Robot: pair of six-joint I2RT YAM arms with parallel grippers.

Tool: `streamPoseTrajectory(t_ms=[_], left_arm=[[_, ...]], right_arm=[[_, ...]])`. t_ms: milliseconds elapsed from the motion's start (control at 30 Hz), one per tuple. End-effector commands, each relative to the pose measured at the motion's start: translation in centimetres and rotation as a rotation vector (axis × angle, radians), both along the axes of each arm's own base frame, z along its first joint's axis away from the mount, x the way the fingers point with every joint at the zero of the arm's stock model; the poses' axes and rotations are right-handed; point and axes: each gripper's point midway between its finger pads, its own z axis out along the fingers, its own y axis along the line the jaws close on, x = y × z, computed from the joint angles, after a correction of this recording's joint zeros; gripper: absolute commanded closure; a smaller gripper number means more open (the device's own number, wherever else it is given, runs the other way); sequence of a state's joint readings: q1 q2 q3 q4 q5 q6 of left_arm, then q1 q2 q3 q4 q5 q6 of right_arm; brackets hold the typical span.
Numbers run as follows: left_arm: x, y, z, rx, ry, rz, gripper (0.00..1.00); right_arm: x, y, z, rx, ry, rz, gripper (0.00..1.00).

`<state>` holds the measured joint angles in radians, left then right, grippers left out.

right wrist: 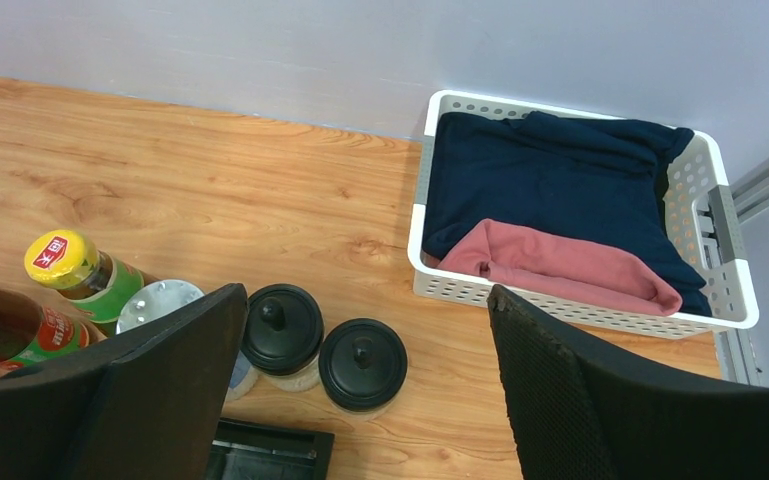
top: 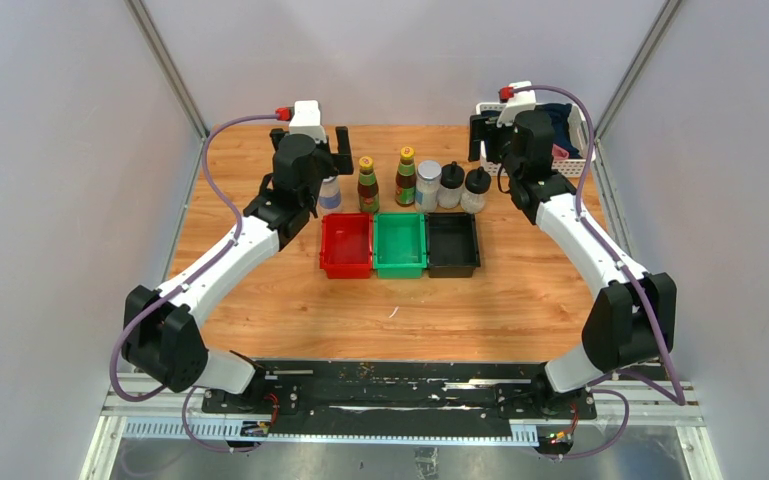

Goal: Organize the condiment bottles
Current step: Pick up the bottle from the center of the board.

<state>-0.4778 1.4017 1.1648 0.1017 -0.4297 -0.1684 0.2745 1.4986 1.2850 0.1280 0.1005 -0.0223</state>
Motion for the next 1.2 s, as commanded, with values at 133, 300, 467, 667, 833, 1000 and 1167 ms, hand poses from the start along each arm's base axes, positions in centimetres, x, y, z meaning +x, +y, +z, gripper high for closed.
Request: streamPoseTrajectory(t_ms=[133, 300, 467, 667, 833, 1000, 1167], left_arm=[[-0.4, 0.4, 0.5, -0.007, -0.010, 0.004, 0.00], [-0.4, 0.5, 0.5, -0.006, -0.010, 0.010, 0.00], [-0.4, 0.5, 0.1, -0.010, -0.004, 0.014, 0.00], [-0.4, 0.6, -0.1, -0.008, 0.000, 0.024, 0.00], [-0.5, 1.0, -0.3, -0.011, -0.003, 0.039, 0.00], [0.0, 0.4, -1.0, -0.016, 0.012, 0.028, 0.00], [0.1, 0.4, -1.7, -0.009, 0.026, 0.030, 0.00]], right_arm=[[-0.4, -0.1, 0.5, -0.019, -0.016, -0.017, 0.07], [-0.3, -0.9, -0.1, -0.050, -0.008, -0.060, 0.07], [0.0, -1.6, -1.7, -0.087, 0.021, -0.093, 0.07], [0.5, -2.2, -3.3, -0.116, 0.049, -0.129, 0.07], [1.2, -2.6, -5.7, -0.137, 0.098, -0.149, 0.06], [1.8, -3.0, -8.2, -0.136, 0.154, -0.151, 0.06], [2.4, -2.7, -10.2, -0.095, 0.198, -0.125, 0.07]])
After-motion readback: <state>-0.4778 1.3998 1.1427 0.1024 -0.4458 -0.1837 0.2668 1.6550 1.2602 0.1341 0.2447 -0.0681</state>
